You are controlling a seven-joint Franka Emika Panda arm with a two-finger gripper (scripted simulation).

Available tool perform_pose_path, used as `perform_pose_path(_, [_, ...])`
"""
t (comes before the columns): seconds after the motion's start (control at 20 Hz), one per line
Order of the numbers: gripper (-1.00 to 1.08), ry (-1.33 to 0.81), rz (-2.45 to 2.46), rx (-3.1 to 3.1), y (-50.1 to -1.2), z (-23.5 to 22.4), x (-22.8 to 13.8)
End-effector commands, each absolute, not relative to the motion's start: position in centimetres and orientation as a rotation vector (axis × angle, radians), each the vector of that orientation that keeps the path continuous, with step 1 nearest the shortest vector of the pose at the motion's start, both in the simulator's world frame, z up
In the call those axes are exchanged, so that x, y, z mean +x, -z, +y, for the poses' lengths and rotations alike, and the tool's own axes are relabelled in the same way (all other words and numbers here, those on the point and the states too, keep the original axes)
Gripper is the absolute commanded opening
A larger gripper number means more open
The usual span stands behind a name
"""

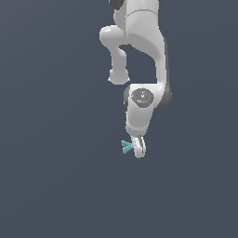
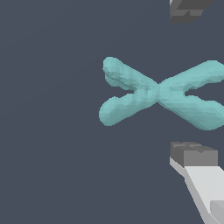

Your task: Pick up the object and move it to a goal position.

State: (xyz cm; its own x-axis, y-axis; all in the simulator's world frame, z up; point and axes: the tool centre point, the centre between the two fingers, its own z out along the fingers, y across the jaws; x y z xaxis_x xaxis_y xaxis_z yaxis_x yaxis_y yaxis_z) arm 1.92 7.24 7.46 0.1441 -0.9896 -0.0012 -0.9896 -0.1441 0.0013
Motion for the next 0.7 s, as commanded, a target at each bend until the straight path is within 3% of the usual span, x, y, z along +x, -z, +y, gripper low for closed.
perform_pose_path(0.0, [1.0, 0.001, -2.083, 2.352, -7.4, 7.3, 1.9])
perform_pose_path(0.65, [1.0, 0.001, -2.099, 2.337, -5.5, 7.4, 1.9])
